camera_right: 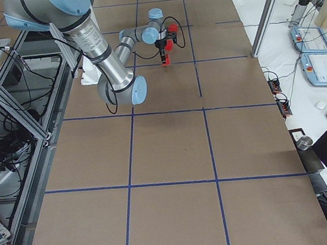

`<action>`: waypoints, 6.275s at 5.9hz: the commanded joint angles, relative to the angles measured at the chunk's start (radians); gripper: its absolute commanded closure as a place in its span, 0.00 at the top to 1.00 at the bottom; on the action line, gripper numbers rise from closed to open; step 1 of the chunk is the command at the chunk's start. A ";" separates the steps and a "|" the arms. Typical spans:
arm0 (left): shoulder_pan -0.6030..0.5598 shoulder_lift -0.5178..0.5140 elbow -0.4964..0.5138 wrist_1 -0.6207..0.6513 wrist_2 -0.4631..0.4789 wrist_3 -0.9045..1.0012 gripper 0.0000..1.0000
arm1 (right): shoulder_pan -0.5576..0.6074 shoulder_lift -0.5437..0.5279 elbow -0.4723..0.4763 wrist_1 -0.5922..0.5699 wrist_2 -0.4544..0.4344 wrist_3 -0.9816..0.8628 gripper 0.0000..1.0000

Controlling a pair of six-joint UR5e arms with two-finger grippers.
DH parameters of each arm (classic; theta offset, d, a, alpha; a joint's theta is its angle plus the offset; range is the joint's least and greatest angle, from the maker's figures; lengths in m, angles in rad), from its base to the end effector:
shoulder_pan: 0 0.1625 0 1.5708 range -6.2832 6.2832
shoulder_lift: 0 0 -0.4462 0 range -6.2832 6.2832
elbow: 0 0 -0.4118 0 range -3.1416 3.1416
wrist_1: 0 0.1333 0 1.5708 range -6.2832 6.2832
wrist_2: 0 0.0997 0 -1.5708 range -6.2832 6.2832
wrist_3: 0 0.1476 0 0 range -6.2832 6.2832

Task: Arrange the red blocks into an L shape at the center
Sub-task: 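Carry the red cube with the right gripper to the table center and release, then withdraw the right arm while the left arm reaches toward the red cubes, then lower the left gripper onto the red cube nearer the center and grasp it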

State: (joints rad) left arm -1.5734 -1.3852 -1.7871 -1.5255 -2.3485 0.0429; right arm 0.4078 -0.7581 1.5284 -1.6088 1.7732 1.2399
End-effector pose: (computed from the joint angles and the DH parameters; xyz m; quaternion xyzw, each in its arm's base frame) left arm -0.0309 -0.4273 0.6950 0.0019 0.3792 0.0159 0.9252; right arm -0.6845 -0.4086 0.2234 0.0406 -0.3662 -0.0004 0.9296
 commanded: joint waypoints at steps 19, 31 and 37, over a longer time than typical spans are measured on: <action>0.308 -0.245 -0.078 -0.296 -0.115 -0.235 1.00 | 0.839 -0.829 0.401 -0.022 0.439 -1.223 1.00; 0.993 -0.730 0.113 -0.232 0.417 -0.951 1.00 | 1.099 -1.112 0.431 -0.025 0.552 -1.418 1.00; 1.036 -0.778 0.206 -0.229 0.466 -0.954 0.35 | 1.099 -1.112 0.421 -0.023 0.554 -1.419 1.00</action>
State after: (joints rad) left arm -0.5374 -2.1630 -1.5823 -1.7563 -1.8826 -0.9115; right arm 1.5064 -1.8700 1.9486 -1.6332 2.3262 -0.1794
